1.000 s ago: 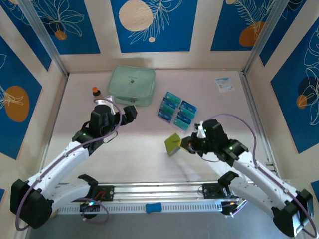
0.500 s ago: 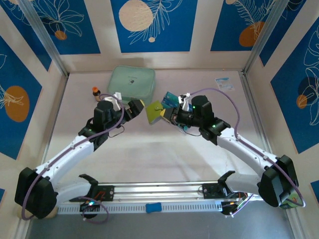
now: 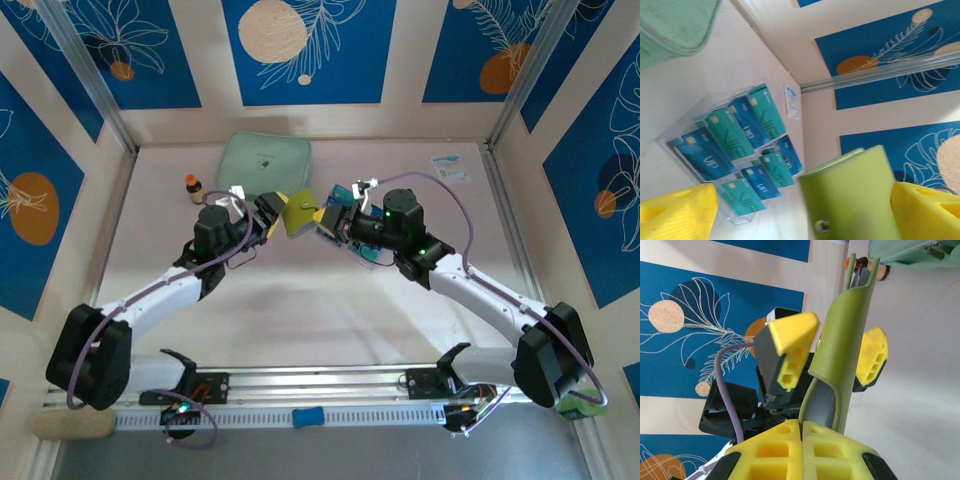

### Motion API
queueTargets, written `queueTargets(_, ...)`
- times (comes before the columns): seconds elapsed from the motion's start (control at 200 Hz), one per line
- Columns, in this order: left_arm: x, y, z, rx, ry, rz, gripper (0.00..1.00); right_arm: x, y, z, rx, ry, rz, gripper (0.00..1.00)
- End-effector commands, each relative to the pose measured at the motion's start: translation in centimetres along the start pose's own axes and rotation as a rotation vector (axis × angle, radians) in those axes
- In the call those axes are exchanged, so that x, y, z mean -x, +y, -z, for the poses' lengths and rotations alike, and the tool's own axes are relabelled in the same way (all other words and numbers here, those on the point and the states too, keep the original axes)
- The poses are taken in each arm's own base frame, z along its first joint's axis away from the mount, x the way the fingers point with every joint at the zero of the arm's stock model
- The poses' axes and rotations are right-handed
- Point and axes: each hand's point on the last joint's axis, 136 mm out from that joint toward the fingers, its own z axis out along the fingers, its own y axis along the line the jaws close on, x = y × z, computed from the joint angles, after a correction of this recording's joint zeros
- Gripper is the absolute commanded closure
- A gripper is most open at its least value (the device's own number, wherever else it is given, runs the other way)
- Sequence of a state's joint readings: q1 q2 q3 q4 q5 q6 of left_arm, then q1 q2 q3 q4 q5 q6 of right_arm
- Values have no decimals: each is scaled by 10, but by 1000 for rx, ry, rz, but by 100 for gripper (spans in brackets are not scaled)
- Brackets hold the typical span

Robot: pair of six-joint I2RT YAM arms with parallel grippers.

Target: Put the credit cards into the card holder

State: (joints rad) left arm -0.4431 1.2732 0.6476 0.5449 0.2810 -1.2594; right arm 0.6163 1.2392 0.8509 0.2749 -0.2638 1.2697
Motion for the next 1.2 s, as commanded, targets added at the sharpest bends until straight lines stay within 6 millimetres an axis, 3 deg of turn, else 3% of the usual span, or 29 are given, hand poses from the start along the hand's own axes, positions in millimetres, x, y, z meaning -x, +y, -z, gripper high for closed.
queueTargets(0.0, 8, -22, 1, -96, -22, 0, 11, -3, 13, -5, 48, 18, 11, 100)
queueTargets(0.365, 6, -23, 1, -133, -18, 14, 24, -3, 8, -16, 60, 32, -19, 100)
queueTargets(0.925, 10, -32, -1, -202, -37, 19, 48, -7, -4, -16, 52, 31, -51, 100)
queueTargets(1.065, 11, -33, 0, -208, -43, 18, 59, -7, -5, -15, 51, 32, -54, 100)
queueTargets(1.195, 12, -35, 1, -212, -51, 4, 75, -10, -10, -14, 42, 40, -61, 100)
